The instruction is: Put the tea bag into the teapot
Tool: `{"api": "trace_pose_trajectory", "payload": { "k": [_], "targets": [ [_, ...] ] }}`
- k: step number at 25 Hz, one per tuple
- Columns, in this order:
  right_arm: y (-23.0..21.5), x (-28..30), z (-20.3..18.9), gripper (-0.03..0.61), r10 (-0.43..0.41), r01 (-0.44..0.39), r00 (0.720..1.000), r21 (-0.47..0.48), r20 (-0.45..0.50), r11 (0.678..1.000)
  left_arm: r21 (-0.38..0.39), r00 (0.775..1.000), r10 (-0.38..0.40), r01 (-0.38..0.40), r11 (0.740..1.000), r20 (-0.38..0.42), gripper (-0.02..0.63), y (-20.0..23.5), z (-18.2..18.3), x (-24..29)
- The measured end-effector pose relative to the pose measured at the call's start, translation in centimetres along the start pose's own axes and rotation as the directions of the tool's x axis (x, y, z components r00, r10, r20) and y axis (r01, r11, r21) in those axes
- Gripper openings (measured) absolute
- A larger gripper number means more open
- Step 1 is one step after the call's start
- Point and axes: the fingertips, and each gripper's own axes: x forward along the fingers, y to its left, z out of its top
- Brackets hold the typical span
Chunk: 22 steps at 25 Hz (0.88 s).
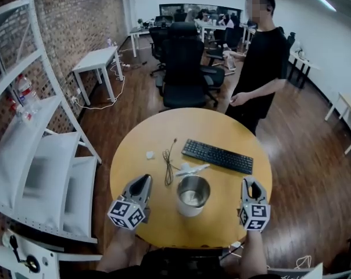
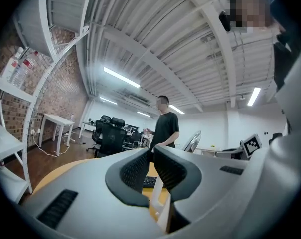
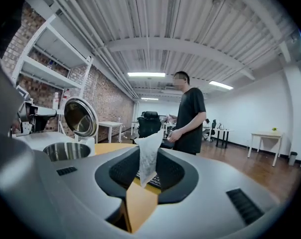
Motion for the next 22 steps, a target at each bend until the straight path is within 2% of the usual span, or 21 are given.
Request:
{"api": "trace_pose_trajectory", "payload": {
  "k": [4, 10, 16, 22],
  "targets": [
    [0.4, 0.0, 0.6, 0.086, 0.030, -0.032, 0.997, 0.023, 0.069, 0.999, 0.002, 1.000, -0.005, 0.005, 1.000, 0.029, 0.025, -0.3, 0.6, 0.0],
    [4.4, -0.5, 3.4, 0.086, 0.113, -0.115, 0.990, 0.016, 0.081, 0.993, 0.000, 0.999, 0.006, -0.006, 1.000, 0.033, 0.025, -0.2, 0.8, -1.4],
    [9.5, -0.1, 5.8, 0.086, 0.234, -0.237, 0.966, 0.017, 0.111, 0.971, 0.007, 0.998, 0.044, -0.044, 0.999, 0.039, 0.025, 0.8, 1.2, -3.1],
    [15.0, 0.8, 4.1, 0.086, 0.357, -0.353, 0.931, -0.054, 0.083, 0.934, -0.024, 0.995, 0.094, -0.093, 0.995, 0.034, 0.025, 2.0, 0.5, -5.6]
  ]
}}
